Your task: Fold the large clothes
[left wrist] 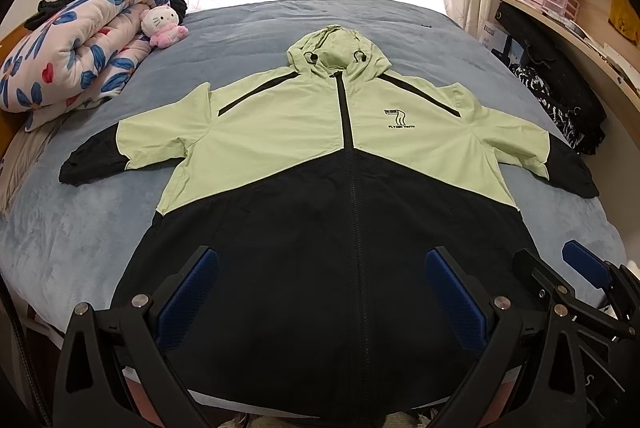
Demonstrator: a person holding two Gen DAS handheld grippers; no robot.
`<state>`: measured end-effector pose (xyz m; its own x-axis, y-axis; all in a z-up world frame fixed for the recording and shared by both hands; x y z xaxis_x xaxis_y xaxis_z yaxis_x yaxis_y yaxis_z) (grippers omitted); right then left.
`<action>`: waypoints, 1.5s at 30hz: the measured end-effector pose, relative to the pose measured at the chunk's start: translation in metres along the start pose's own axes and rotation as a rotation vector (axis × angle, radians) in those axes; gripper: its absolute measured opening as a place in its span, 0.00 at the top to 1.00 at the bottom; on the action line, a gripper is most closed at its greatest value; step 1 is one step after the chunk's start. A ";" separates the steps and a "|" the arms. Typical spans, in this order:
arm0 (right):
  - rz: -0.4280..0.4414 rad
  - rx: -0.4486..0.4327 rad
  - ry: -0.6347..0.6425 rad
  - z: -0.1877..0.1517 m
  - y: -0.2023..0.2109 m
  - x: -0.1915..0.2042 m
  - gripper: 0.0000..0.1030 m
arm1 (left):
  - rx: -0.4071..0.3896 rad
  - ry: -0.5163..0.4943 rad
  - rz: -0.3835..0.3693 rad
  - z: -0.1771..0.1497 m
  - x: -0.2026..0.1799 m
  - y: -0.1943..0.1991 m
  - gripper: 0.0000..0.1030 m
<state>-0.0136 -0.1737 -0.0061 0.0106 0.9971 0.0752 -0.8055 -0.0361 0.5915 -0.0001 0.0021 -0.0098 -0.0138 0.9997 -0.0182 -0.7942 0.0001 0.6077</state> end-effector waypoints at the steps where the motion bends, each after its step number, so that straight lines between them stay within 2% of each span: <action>1: -0.002 -0.001 0.001 0.000 0.001 0.001 0.31 | 0.000 0.001 -0.001 0.000 0.000 0.000 0.01; 19: -0.021 -0.018 0.014 -0.002 0.014 0.009 0.31 | -0.006 0.009 0.000 -0.008 0.007 0.007 0.00; 45: -0.043 -0.009 0.026 -0.005 0.008 0.013 0.31 | 0.004 0.001 -0.003 -0.007 0.011 0.001 0.00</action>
<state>-0.0226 -0.1606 -0.0048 0.0296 0.9991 0.0286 -0.8102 0.0072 0.5861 -0.0056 0.0125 -0.0150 -0.0118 0.9997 -0.0204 -0.7915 0.0031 0.6112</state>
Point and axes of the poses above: each gripper's, at about its wrist camera, not at the fingertips, and y roughly against the way its jaws point, x to its left, z to its top, the point moved 2 cm from there along -y, roughly the way its jaws point, and after that the axes turned 15 degrees about -x, right-handed, at the moved point
